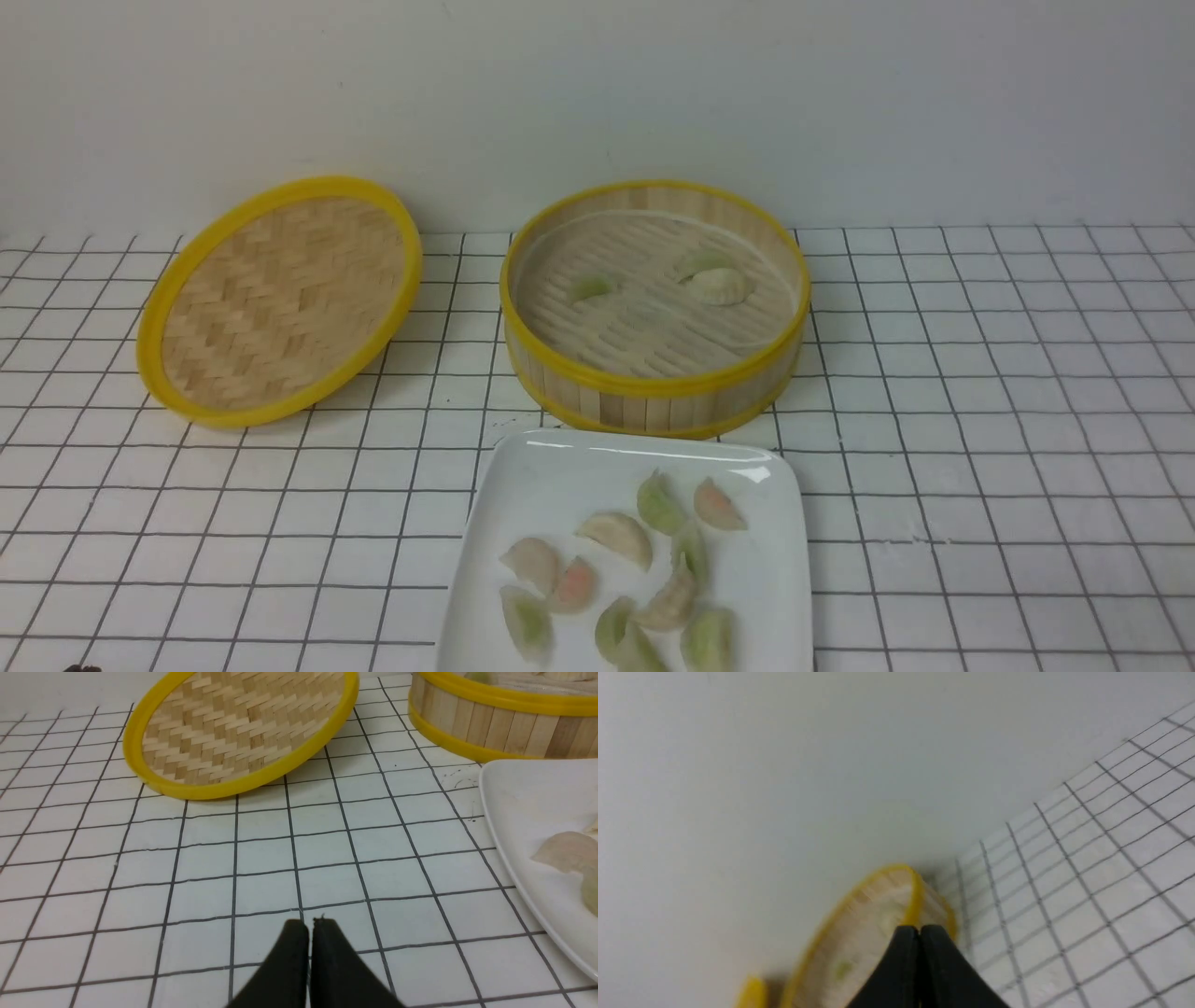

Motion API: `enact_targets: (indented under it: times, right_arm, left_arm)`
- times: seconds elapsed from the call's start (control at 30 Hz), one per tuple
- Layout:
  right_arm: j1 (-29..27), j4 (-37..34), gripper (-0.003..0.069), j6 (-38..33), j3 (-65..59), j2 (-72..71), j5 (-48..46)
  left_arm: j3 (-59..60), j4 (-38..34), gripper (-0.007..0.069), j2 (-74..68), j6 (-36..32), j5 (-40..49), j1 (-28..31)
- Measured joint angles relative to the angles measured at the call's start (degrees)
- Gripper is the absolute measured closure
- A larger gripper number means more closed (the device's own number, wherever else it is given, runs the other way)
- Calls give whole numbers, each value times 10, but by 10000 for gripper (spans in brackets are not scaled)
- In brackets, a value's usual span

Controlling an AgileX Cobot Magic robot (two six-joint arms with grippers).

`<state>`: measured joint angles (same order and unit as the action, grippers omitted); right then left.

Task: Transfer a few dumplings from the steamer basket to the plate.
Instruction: Use the right arm to grab a dumpling from inside the steamer

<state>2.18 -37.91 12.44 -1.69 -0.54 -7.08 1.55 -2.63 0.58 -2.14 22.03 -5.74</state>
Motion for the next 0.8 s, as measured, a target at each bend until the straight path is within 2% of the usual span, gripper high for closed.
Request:
enact_targets:
  times: [0.03,0.13,0.27,0.33,0.47,0.5,0.53,0.57,0.6,0.63,0.67,0.8]
  right_arm:
    - [0,-67,673,9,0,0,23]
    - [0,-157,673,1,0,0,79]
    - [0,-212,673,-20,3,0,146]
    - [0,-200,673,-43,34,0,138]
    - [0,-93,673,-118,199,77,8]
    - [0,-80,673,-124,209,93,-1]
    - [0,-33,673,-156,299,167,-94]
    - [0,-22,673,-163,309,187,-105]
    - [0,7,673,-182,369,251,-185]
    - [0,24,673,-193,408,295,-218]
    - [0,50,673,-215,482,373,-303]
    - [0,83,673,-258,633,564,-457]
  left_arm:
    - [0,0,631,0,0,0,0]
    - [0,0,631,0,0,0,0]
    - [0,0,631,0,0,0,0]
    - [0,0,631,0,0,0,0]
    - [0,0,631,0,0,0,0]
    - [0,0,631,0,0,0,0]
    - [0,0,631,0,0,0,0]
    - [0,0,631,0,0,0,0]
    - [0,0,631,0,0,0,0]
    - [0,0,631,0,0,0,0]
    - [0,0,631,0,0,0,0]
    - [0,0,631,0,0,0,0]
